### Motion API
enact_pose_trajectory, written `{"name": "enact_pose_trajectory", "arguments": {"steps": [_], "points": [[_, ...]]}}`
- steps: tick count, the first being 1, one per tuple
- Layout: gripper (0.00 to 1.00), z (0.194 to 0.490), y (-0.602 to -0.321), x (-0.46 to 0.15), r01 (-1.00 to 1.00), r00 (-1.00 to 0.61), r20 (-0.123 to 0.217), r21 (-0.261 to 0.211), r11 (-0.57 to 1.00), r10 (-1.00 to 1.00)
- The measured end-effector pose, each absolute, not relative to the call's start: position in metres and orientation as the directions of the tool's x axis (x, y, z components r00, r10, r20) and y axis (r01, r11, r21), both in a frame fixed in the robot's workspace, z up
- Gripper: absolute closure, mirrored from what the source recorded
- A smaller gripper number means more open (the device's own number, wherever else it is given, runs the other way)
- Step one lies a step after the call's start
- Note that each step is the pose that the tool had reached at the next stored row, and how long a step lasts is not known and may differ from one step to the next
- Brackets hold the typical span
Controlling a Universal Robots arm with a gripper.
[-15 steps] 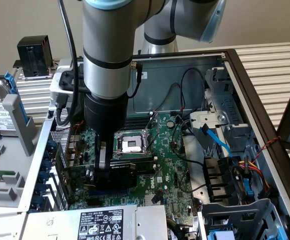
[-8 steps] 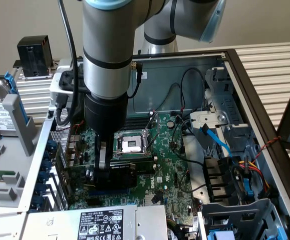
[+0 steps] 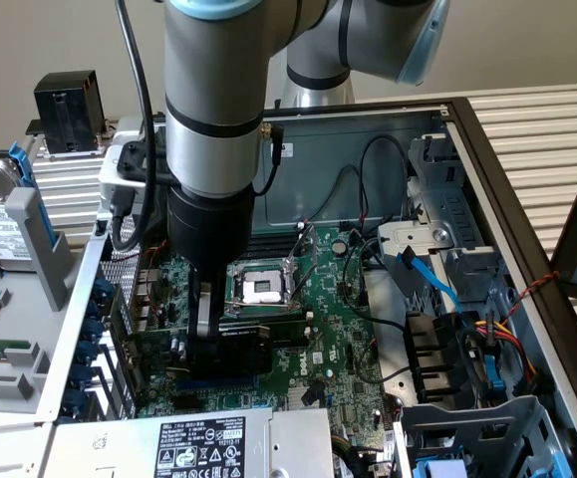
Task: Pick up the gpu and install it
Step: 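Insert the gpu into the slot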
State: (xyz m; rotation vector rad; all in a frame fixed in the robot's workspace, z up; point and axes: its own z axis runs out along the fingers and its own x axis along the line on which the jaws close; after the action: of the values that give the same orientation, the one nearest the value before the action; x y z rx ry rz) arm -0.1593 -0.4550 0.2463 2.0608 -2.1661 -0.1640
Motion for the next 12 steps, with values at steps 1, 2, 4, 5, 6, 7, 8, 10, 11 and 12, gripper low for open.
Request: {"name": "enact_pose_trajectory", "arguments": {"steps": [1, 2, 4, 5, 6, 7, 8, 10, 11, 12], "points": [[0.73, 0.2461, -0.455, -0.1592, -0.982, -0.047, 0.031, 0.18, 0.052, -0.998], [0.73, 0.2459, -0.455, -0.1592, -0.982, -0.047, 0.031, 0.18, 0.052, -0.998], [0.73, 0.2457, -0.455, -0.1592, -0.982, -0.047, 0.031, 0.18, 0.052, -0.998], [0.73, 0.2457, -0.4549, -0.1593, -0.982, -0.047, 0.031, 0.18, 0.052, -0.998], [0.73, 0.2457, -0.4549, -0.1593, -0.982, -0.047, 0.031, 0.18, 0.052, -0.998], [0.73, 0.2456, -0.4549, -0.1593, -0.982, -0.047, 0.031, 0.18, 0.052, -0.998], [0.73, 0.2456, -0.4549, -0.1593, -0.982, -0.047, 0.031, 0.18, 0.052, -0.998], [0.73, 0.2456, -0.4549, -0.1593, -0.982, -0.047, 0.031, 0.18, 0.052, -0.998], [0.73, 0.2456, -0.4549, -0.1593, -0.982, -0.047, 0.031, 0.18, 0.052, -0.998], [0.73, 0.2456, -0.4549, -0.1593, -0.982, -0.047, 0.031, 0.18, 0.052, -0.998]]}}
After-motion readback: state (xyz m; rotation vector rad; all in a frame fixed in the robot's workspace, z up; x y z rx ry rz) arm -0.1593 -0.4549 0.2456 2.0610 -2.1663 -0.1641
